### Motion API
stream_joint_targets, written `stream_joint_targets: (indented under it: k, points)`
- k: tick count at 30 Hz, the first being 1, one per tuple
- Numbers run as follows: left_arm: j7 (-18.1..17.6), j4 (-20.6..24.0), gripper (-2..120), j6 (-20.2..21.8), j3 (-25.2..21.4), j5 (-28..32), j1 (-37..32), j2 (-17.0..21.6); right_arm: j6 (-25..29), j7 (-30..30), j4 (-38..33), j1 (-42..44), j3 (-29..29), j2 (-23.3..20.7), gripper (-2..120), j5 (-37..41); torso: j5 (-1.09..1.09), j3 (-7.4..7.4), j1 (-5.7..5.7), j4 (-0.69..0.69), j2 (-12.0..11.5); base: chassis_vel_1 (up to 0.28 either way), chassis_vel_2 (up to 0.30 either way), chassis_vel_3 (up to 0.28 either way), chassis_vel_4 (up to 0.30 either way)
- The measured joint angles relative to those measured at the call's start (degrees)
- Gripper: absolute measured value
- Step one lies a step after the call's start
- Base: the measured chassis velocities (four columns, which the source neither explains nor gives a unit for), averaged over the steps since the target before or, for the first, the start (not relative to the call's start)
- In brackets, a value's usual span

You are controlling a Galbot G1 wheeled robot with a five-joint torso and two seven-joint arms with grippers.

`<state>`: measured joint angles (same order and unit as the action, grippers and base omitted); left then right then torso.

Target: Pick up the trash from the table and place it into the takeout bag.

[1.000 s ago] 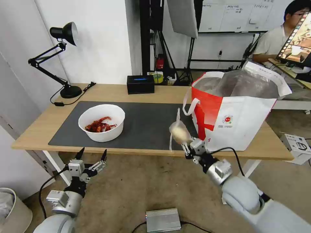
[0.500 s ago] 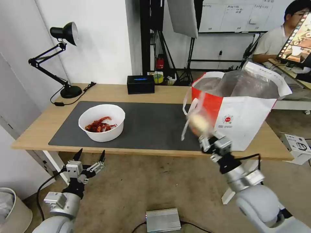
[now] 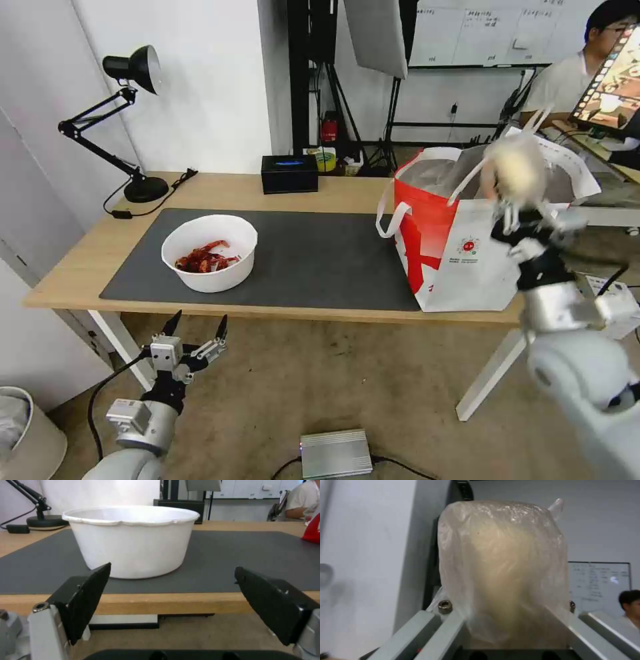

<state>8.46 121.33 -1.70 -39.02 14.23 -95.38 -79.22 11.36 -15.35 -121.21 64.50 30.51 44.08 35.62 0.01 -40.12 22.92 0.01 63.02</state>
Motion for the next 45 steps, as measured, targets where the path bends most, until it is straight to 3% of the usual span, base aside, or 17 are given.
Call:
stream_joint_targets:
  k: [4, 12, 15, 22, 32, 45]
  points:
    - [0.00, 0.07, 100, 0.04, 0.34, 0.07, 0.40, 0.63, -5.77, -2.62, 1.37, -5.84, -0.49, -5.54, 6, 5.91, 0.00, 0.00, 0.00, -0.02, 0.00, 0.000, 0.000, 0.000, 0.000]
    - [-0.08, -0.20, 100, 0.03, 0.69, -0.11, 0.58, 0.13, -16.31, -4.82, 1.57, -12.43, -3.34, -11.11, 6, 15.88, -0.02, 0.01, 0.00, -0.02, 0.00, 0.000, 0.000, 0.000, 0.000]
    - [-0.08, -0.36, 100, 0.03, 1.14, -0.35, 0.81, -0.21, -24.44, -6.97, 3.29, -18.25, -7.68, -13.64, 6, 23.53, 0.00, 0.00, 0.00, -0.02, 0.00, 0.000, 0.000, 0.000, 0.000]
    - [-0.08, -0.70, 100, 0.02, 1.38, -0.58, 0.85, -0.27, -31.42, -8.86, 5.86, -24.31, -11.52, -14.18, 6, 29.64, 0.00, 0.00, 0.00, -0.02, 0.00, 0.000, 0.000, 0.000, 0.000]
    - [-0.07, -1.03, 100, 0.01, 1.38, -0.62, 1.61, -0.17, -43.60, -18.48, 9.26, -33.17, -14.86, -13.52, 6, 47.06, -0.01, 0.01, 0.00, -0.02, 0.00, 0.000, 0.000, 0.000, 0.000]
    - [-0.07, -1.12, 100, 0.05, 1.24, -0.62, 1.49, -0.38, -44.38, -21.92, 8.54, -31.25, -14.28, -12.07, 51, 48.92, -0.01, 0.01, 0.00, -0.02, 0.00, 0.000, 0.000, 0.000, 0.000]
